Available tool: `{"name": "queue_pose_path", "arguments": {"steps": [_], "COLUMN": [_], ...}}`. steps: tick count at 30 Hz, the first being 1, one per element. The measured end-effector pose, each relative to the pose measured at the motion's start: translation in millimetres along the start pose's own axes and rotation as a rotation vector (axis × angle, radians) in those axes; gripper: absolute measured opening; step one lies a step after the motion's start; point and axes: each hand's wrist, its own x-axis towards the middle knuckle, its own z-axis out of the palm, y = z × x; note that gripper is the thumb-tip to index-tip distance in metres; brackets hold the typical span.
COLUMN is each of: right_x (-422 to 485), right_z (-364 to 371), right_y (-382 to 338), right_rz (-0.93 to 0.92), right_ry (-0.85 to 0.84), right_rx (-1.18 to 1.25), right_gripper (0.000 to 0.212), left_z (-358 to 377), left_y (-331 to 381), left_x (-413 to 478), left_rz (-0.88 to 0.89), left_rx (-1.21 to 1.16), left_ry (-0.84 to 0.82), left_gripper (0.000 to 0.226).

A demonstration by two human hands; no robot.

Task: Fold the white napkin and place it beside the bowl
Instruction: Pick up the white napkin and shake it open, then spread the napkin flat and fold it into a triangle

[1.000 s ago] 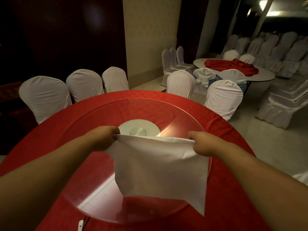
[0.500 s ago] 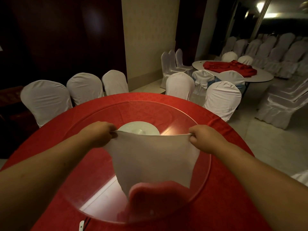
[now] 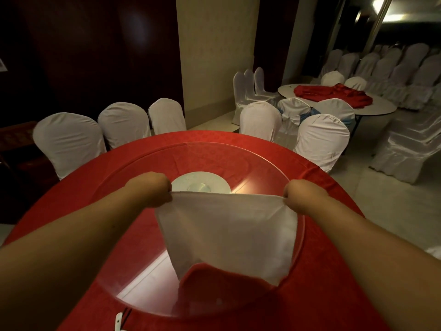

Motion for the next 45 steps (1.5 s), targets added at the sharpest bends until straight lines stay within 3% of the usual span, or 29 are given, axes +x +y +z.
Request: {"name": "queue_pose_path", "arguments": {"steps": [4, 7, 10, 14, 16, 24, 27, 29, 31, 34, 37, 40, 45], "right_x": [20.5, 37.0, 44.8, 39.8, 36.6, 30.8, 21.0, 10.4, -2.1, -16.0, -25.0, -32.4, -49.1], "right_z": [13.3, 0.8, -28.3, -46.8, -36.1, 124.3, 202.9, 249.4, 284.6, 315.6, 329.3, 336.9, 348.5], "right_y": [-7.0, -6.1, -5.0, 5.1, 15.5, 57.4, 66.8, 70.6, 71.3, 62.6, 38.9, 4.6, -65.1], "right_rz": [0.070, 0.050, 0.016, 0.008, 0.018, 0.141, 0.175, 0.182, 0.196, 0.129, -0.071, -0.267, -0.524], "right_ry": [0.311, 0.559, 0.750, 0.904, 0.881, 0.541, 0.322, 0.091, -0.107, -0.192, -0.133, -0.081, -0.054], "right_rx": [0.123, 0.275, 0.398, 0.467, 0.450, 0.385, 0.301, 0.202, 0.140, 0.101, 0.087, 0.065, 0.091], "right_gripper": [0.024, 0.025, 0.025, 0.023, 0.024, 0.028, 0.033, 0.042, 0.052, 0.061, 0.065, 0.062, 0.051], "left_z": [10.2, 0.6, -23.0, -37.7, -25.8, 136.9, 216.0, 263.0, 300.3, 331.9, 346.5, 352.6, 357.1], "left_y": [-3.8, -14.1, -17.7, -17.0, -9.7, 66.5, 92.6, 102.5, 105.8, 101.9, 97.7, 97.5, 98.1], "left_x": [11.1, 13.8, 5.1, -12.1, -20.9, -38.4, -46.3, -53.4, -57.3, -53.1, -46.3, -44.6, -42.4], "left_rz": [-0.111, -0.109, -0.038, 0.148, 0.264, 0.547, 0.561, 0.535, 0.507, 0.417, 0.347, 0.328, 0.409], "left_rx": [-0.151, -0.254, -0.304, -0.319, -0.318, -0.217, -0.186, -0.161, -0.090, -0.043, -0.007, 0.010, 0.092], "left_ry": [0.163, 0.499, 0.812, 1.001, 0.956, 0.353, 0.100, -0.137, -0.268, -0.272, -0.264, -0.287, -0.187], "left_gripper": [0.026, 0.026, 0.026, 0.022, 0.017, 0.024, 0.034, 0.044, 0.059, 0.074, 0.077, 0.056, 0.028]}}
